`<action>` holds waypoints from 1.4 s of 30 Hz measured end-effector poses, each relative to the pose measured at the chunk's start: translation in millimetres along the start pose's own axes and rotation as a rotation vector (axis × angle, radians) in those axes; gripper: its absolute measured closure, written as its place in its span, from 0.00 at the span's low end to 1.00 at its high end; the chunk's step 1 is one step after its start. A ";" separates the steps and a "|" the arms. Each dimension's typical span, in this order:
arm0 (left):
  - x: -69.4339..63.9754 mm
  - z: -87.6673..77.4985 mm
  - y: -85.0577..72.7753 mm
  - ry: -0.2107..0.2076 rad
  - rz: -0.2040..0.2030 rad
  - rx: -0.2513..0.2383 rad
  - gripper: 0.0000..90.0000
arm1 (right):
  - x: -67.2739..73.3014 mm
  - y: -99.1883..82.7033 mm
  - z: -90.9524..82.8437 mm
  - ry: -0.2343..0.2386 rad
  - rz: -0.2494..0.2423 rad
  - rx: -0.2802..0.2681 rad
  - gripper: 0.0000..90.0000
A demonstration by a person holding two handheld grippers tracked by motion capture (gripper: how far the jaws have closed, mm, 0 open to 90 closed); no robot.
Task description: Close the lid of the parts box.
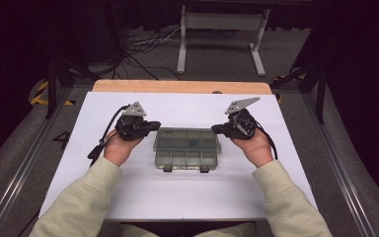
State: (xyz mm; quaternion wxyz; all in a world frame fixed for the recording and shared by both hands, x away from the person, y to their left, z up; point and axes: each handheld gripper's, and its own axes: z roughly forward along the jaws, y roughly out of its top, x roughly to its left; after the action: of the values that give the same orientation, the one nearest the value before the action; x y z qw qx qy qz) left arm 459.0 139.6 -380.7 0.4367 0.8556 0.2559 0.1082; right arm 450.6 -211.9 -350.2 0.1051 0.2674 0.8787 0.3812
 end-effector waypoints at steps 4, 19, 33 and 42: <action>-5.0 1.3 -0.8 -0.019 0.022 0.034 0.96 | 4.2 -3.4 4.3 0.025 0.000 0.042 0.99; -17.6 5.1 -1.1 -0.073 0.077 0.132 0.97 | 16.2 -7.3 14.9 0.072 -0.027 0.185 0.99; -27.9 7.3 -3.1 -0.105 0.131 0.191 0.98 | 22.8 -10.8 18.1 0.081 -0.037 0.257 0.98; -30.6 11.8 -5.0 -0.150 0.139 0.229 0.99 | 26.0 -13.4 19.5 0.094 -0.047 0.279 0.98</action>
State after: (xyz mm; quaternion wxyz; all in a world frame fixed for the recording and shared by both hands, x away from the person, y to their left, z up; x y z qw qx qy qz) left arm 436.2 117.6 -390.5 0.3456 0.9212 0.1733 0.0442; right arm 431.3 -193.2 -372.8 0.0344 0.2408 0.9331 0.2647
